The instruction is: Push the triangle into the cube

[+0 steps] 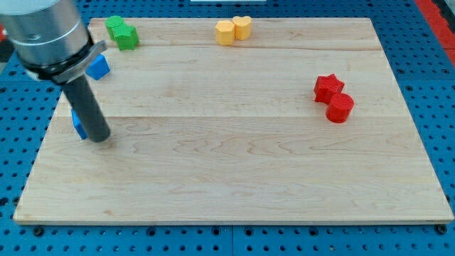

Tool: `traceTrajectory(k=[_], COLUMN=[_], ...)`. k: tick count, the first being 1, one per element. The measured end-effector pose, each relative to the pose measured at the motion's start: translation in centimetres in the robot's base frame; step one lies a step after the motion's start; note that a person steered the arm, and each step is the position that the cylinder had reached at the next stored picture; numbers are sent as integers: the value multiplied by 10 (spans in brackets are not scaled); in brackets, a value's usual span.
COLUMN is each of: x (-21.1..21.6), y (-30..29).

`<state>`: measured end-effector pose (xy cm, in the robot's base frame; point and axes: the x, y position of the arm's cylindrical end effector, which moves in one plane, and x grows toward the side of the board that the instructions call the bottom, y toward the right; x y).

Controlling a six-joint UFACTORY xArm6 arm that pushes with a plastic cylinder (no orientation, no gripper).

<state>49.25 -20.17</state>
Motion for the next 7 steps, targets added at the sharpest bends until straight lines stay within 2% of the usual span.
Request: traceTrajectory(k=[1, 2, 4, 5, 6, 7], x=[49, 19, -63, -82, -77, -55], y=[-8, -27, 0, 2, 39, 22])
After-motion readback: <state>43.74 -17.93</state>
